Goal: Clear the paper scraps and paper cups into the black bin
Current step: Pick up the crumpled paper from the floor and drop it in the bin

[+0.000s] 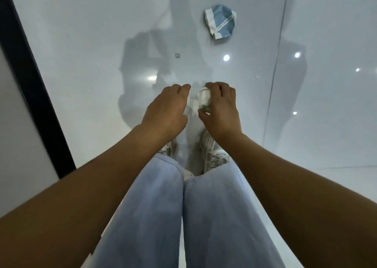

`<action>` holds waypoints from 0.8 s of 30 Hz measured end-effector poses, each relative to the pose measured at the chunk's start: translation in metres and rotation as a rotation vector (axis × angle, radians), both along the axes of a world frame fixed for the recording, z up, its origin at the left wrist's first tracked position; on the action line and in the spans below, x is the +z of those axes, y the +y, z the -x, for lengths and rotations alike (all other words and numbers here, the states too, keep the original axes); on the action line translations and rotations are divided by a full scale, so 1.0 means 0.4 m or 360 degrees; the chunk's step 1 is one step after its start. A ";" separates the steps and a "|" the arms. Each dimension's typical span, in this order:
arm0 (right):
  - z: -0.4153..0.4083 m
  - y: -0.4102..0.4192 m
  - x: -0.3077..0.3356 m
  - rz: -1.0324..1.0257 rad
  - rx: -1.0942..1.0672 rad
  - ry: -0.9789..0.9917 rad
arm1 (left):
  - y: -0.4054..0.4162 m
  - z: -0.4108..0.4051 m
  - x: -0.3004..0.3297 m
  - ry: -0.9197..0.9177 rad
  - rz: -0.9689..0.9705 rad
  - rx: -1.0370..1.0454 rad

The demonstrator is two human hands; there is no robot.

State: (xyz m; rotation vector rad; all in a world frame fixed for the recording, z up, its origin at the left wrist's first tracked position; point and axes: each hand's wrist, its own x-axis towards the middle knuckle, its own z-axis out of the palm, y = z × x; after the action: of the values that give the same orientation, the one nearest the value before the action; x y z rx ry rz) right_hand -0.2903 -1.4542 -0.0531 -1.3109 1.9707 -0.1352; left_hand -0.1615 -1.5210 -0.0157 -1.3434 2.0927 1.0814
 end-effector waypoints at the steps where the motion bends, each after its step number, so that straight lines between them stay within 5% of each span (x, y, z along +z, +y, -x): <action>1: -0.008 0.000 0.043 0.0008 0.0022 -0.0042 | -0.011 0.004 0.023 0.0005 -0.0043 -0.0025; 9: -0.026 -0.040 0.390 0.0057 0.0167 -0.0223 | -0.115 0.014 0.284 0.0222 -0.0666 -0.0004; 20: -0.028 -0.175 0.670 0.0352 0.0338 -0.0059 | -0.215 0.010 0.570 0.0312 -0.0448 0.0061; 24: -0.028 -0.185 0.714 0.0333 0.0336 -0.0006 | -0.233 -0.004 0.618 0.0143 -0.0252 -0.0060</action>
State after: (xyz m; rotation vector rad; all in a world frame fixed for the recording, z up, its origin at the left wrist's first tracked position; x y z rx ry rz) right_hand -0.2790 -1.5280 0.2324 -1.6427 1.8394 -0.2466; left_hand -0.1598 -1.6142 0.2315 -1.1961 2.0380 1.2838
